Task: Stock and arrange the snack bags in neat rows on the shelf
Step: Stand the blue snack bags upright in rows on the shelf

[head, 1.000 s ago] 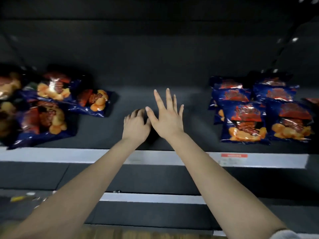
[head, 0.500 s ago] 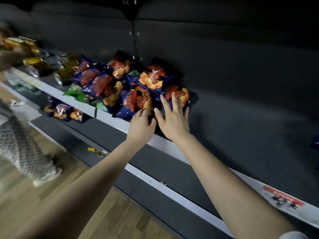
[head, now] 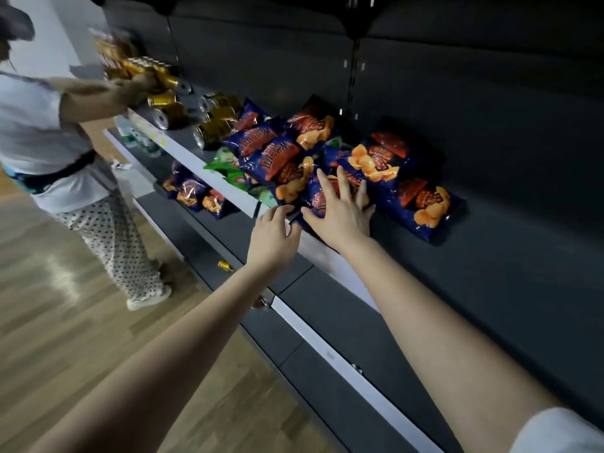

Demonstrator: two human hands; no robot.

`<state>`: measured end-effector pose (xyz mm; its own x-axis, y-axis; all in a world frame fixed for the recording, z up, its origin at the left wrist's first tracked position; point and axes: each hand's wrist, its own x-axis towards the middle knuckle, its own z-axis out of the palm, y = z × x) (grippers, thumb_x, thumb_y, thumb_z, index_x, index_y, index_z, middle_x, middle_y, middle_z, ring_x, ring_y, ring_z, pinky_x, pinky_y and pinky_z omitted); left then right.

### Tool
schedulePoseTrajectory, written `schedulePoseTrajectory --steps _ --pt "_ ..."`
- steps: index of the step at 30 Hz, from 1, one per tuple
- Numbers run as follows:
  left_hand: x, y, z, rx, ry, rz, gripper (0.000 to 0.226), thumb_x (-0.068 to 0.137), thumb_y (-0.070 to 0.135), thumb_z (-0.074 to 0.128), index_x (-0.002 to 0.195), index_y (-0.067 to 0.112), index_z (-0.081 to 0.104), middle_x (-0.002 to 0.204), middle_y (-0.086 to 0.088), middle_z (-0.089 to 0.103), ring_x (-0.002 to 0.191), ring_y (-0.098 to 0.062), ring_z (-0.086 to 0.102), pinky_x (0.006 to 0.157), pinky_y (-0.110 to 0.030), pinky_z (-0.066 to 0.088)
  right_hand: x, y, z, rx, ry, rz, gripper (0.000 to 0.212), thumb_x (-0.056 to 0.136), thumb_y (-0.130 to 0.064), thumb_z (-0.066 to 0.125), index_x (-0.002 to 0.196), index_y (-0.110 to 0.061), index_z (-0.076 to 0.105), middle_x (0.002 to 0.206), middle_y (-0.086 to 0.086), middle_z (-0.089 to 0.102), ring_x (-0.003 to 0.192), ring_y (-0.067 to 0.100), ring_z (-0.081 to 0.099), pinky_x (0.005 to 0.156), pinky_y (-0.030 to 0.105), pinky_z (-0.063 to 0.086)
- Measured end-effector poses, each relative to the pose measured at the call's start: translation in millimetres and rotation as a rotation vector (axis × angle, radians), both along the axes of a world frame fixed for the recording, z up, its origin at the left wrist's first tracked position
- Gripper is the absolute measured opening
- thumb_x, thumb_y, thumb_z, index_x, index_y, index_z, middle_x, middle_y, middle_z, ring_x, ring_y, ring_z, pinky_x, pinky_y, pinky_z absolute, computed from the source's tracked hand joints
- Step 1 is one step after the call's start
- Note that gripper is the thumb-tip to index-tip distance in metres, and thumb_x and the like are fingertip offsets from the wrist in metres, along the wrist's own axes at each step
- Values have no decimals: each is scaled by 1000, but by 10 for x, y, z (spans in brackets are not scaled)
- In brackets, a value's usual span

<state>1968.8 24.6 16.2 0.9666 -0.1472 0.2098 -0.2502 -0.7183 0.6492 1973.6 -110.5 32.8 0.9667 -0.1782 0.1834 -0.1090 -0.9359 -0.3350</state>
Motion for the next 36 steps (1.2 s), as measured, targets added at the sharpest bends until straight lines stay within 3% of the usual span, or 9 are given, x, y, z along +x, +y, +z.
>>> schedulePoseTrajectory --steps 4,8,15,21,29,33,36 --pt "81 -48 -57 -22 15 -4 42 95 24 43 135 15 46 140 -6 45 131 -26 36 107 -35 31 101 -22 -136 16 117 -12 66 89 -61 45 147 -46 17 160 -5 -13 141 45 -17 106 72 8" --pt "111 -134 -124 -36 6 -18 38 97 21 40 134 16 47 139 -6 47 129 -27 37 106 -33 28 134 -25 -205 -5 115 -26 56 90 -62 43 142 -46 29 160 -5 -6 142 45 -14 106 70 9" --pt "118 -131 -155 -30 -1 -16 38 98 22 37 134 18 47 141 -4 45 130 -27 33 106 -32 25 118 -24 -185 12 89 -46 51 89 -61 45 136 -42 41 158 -4 7 141 42 -3 101 65 27" --pt "80 -133 -83 2 37 -47 38 98 26 35 135 20 44 135 -6 52 126 -30 35 100 -36 31 24 -36 -192 18 -129 -43 35 90 -45 52 118 -26 60 150 1 27 132 39 18 93 53 42" --pt "-17 -354 2 -150 20 -132 36 98 26 37 132 16 41 123 -5 61 117 -31 48 94 -39 41 -251 -265 -270 63 -452 -10 20 81 -29 72 94 -13 74 139 16 44 121 43 36 92 53 48" --pt "-154 -588 63 -225 53 -201 41 98 34 42 134 17 38 133 1 54 118 -20 52 92 -31 40 -431 -468 -195 197 -622 -92 13 84 -24 67 90 -15 74 138 16 44 121 42 39 89 44 47" --pt "-282 -816 112 -335 47 -272 45 94 32 53 133 14 41 121 6 54 87 19 55 78 -8 36 -609 -653 -146 284 -714 -177 24 89 -27 55 97 -14 73 139 17 45 122 40 40 96 39 41"
